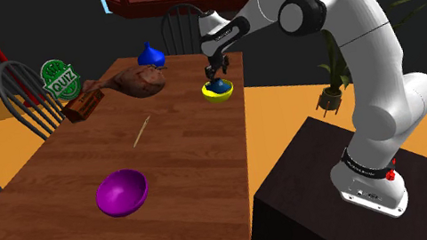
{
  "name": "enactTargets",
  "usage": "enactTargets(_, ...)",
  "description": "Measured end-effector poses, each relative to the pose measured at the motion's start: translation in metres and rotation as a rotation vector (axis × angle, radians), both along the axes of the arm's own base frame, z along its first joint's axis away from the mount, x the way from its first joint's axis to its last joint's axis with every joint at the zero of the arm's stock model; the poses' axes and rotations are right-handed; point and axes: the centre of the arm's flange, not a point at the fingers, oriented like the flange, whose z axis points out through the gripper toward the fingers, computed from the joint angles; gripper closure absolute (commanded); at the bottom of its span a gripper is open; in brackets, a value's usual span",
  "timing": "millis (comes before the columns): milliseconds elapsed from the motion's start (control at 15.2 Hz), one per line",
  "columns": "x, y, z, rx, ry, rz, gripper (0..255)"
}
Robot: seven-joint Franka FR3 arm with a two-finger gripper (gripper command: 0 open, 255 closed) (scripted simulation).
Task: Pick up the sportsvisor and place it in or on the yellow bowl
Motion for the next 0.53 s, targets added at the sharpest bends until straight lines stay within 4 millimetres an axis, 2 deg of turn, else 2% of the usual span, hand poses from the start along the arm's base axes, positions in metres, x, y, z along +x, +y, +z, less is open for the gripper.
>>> enactTargets(198, 0.0, 0.0, 0.0, 0.0, 0.0, 0.0, 0)
enactTargets(528, -0.002, 0.009, 0.043, 0.0, -0.001, 0.0, 0)
